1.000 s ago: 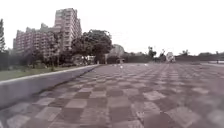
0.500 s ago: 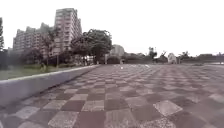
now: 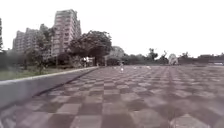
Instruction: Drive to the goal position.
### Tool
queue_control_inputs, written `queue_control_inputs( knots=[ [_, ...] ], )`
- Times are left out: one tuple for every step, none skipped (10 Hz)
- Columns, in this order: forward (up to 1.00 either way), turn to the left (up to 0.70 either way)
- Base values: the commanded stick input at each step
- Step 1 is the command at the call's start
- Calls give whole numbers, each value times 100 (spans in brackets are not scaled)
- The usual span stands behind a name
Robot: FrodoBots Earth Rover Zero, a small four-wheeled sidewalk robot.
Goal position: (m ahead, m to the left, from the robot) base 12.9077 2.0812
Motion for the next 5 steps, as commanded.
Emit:
queue_control_inputs(
  knots=[
    [100, 0],
    [100, 0],
    [100, 0],
    [100, 0],
    [100, 0]
  ],
)
